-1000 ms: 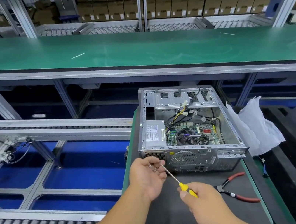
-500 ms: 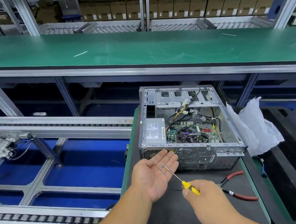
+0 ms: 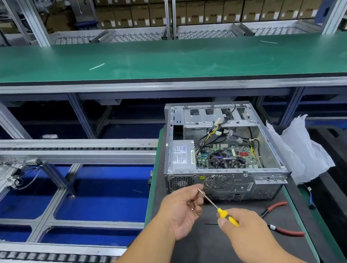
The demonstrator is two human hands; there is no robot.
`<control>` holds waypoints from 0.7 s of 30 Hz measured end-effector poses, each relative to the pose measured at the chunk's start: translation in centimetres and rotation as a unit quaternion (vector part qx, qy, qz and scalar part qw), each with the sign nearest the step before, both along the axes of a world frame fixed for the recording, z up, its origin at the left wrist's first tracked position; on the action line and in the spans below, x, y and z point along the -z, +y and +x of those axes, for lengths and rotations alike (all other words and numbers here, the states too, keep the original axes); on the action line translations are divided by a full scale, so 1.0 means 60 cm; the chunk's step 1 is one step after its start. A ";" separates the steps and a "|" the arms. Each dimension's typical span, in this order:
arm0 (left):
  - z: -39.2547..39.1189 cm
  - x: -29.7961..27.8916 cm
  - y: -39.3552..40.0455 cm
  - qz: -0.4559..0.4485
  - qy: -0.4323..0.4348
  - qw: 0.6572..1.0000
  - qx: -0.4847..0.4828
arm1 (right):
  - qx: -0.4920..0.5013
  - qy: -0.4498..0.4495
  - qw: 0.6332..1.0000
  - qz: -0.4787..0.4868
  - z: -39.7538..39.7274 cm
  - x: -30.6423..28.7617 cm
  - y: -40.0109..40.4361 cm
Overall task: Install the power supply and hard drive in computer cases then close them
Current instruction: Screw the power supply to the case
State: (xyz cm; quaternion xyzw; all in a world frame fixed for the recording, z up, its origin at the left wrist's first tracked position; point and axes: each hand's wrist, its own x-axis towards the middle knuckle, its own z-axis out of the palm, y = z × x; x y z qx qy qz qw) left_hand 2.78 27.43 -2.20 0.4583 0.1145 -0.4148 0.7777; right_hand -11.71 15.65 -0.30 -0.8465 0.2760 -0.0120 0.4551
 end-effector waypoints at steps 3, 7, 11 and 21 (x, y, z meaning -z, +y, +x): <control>0.000 0.002 -0.003 -0.002 0.005 1.000 -0.011 | 0.000 -0.005 1.000 0.002 -0.002 0.003 0.000; -0.001 0.005 0.002 -0.025 0.027 0.999 -0.028 | 0.006 -0.016 1.000 0.010 -0.005 0.006 0.002; 0.000 0.005 0.008 -0.045 0.039 0.998 -0.033 | 0.009 -0.027 1.000 0.010 -0.005 0.009 0.003; 0.008 0.005 0.004 -0.066 0.070 0.995 -0.036 | 0.010 -0.016 0.998 0.058 0.003 0.010 0.007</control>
